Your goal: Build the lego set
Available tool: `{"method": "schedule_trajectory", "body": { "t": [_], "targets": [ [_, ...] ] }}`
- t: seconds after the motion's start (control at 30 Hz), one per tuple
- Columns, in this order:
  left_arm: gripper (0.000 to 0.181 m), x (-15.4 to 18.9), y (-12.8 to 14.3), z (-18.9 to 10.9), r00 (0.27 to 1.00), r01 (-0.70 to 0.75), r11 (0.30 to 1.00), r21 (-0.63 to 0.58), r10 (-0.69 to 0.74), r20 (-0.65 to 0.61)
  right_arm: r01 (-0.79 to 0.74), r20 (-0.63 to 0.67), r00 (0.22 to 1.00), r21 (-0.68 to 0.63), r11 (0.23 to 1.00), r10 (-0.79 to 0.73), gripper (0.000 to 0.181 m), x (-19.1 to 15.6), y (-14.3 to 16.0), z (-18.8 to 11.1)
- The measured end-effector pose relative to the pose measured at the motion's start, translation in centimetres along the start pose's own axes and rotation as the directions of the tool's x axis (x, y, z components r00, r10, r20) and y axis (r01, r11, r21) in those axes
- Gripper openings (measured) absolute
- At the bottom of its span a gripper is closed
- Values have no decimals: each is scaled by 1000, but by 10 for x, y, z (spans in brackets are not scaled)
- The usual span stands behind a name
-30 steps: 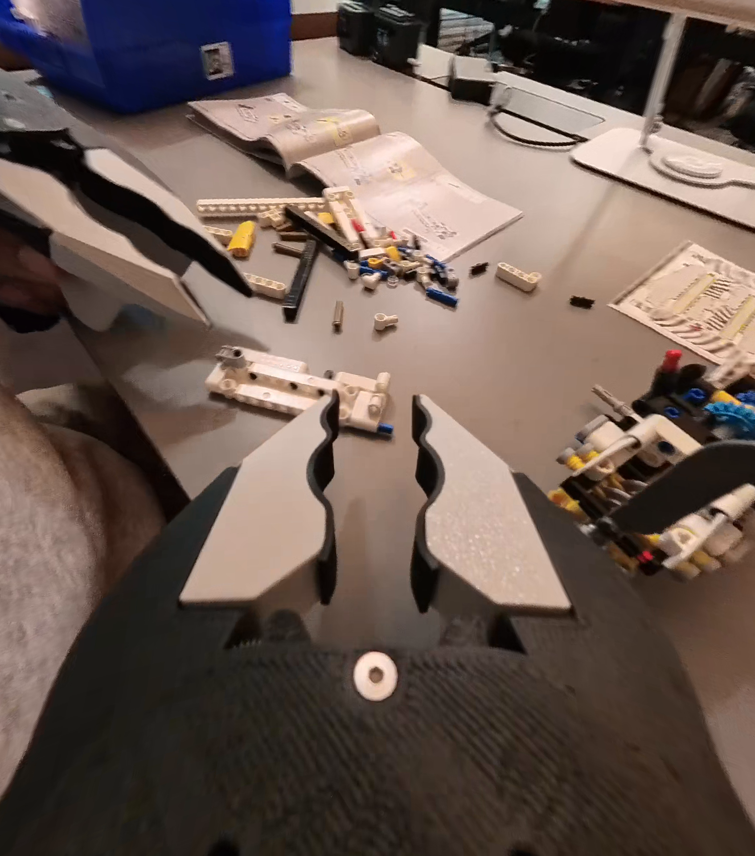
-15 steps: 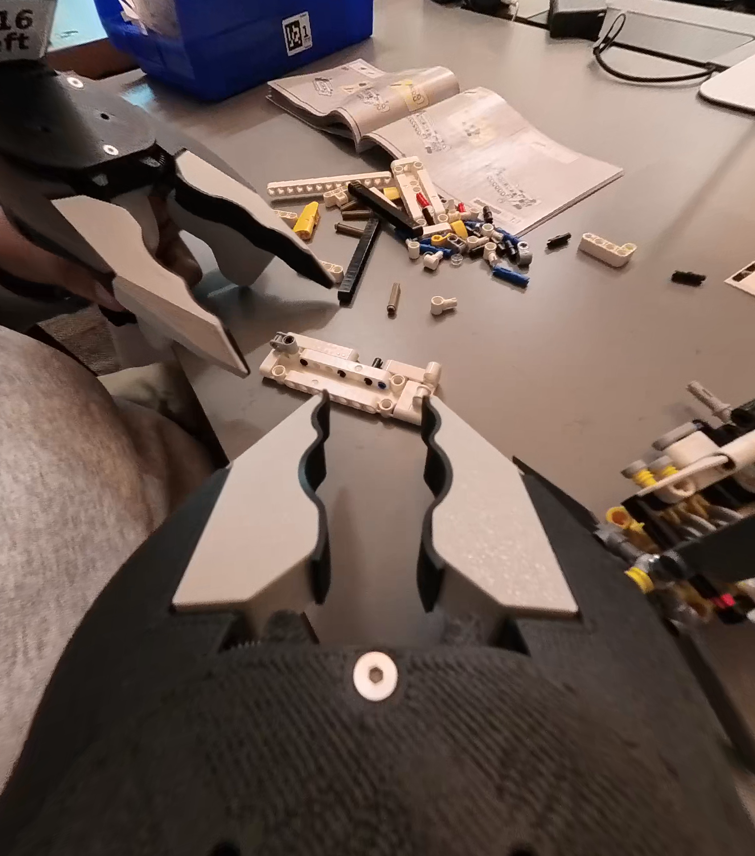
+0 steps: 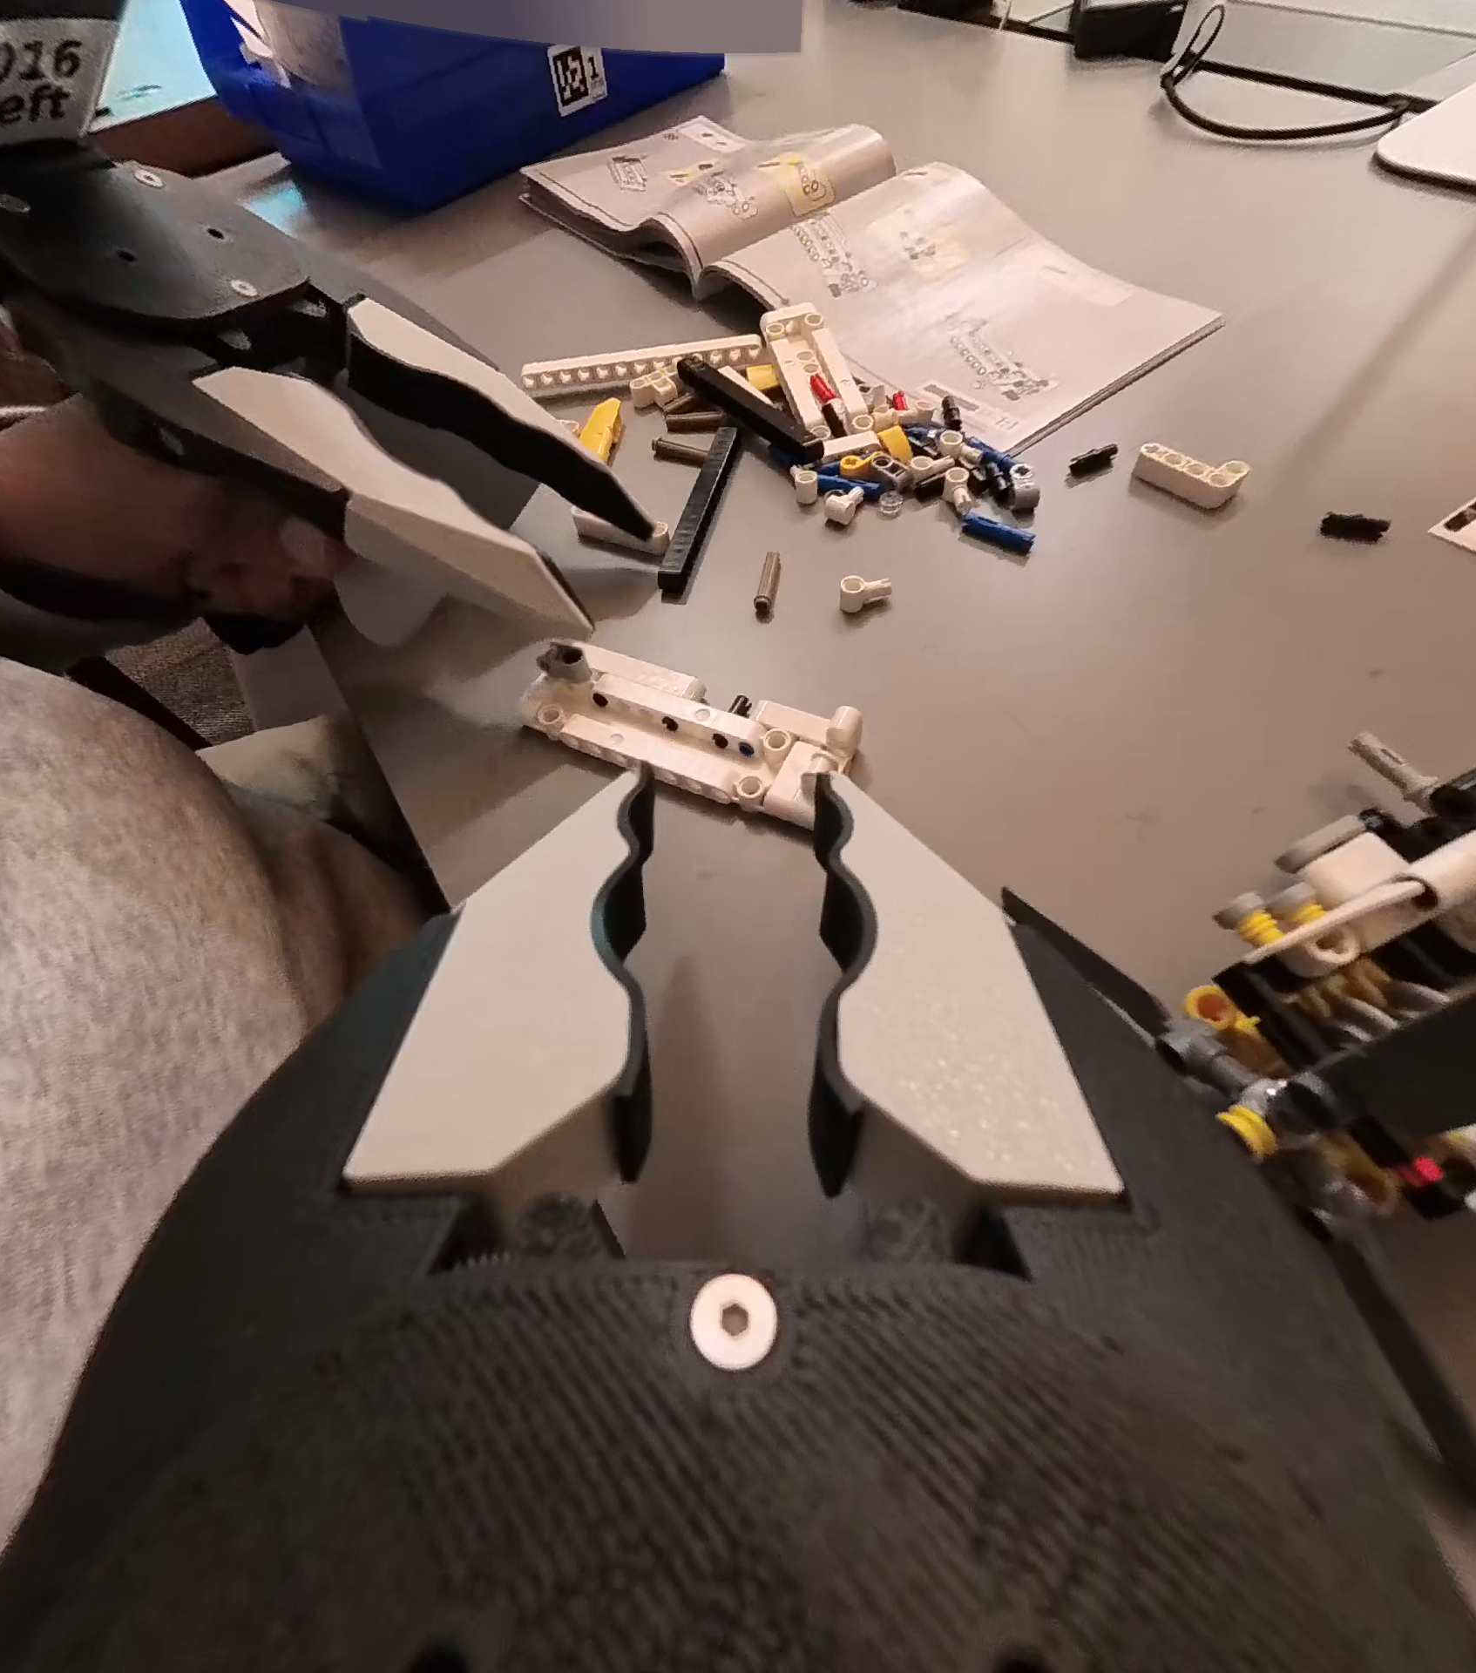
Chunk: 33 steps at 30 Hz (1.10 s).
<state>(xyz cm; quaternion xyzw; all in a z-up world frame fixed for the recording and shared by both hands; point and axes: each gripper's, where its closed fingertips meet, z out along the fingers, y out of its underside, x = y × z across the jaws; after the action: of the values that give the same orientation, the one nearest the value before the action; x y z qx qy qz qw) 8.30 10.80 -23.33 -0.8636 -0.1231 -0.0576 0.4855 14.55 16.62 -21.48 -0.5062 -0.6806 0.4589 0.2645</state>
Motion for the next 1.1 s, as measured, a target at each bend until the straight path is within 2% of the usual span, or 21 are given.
{"method": "schedule_trajectory", "body": {
  "t": [0.1, 0.2, 0.4, 0.6, 1.1],
  "targets": [
    [47, -1, -2, -1, 1000, -2, 1000, 14, 2, 7, 1, -11, 1000, -12, 1000, -1, 34, 1, 1, 1],
    [49, 10, -2, -1, 998, -26, 999, 19, 27, -62, -21, -17, 1000, -22, 1000, 21, 35, 4, 2, 2],
    [70, 26, 6, 1, 986, -111, 994, -20, 107, -131, -65, -71, 995, -5, 998, 65, 37, 15, 0, 1],
    [68, 23, 7, 2, 987, -126, 992, -25, 123, -99, -67, -136, 989, -57, 996, 59, 39, 22, 7, 6],
    [67, 20, 4, 0, 992, -82, 997, -9, 80, -100, -85, -95, 993, -144, 986, 72, 44, 17, 17, 14]
  ]
}}
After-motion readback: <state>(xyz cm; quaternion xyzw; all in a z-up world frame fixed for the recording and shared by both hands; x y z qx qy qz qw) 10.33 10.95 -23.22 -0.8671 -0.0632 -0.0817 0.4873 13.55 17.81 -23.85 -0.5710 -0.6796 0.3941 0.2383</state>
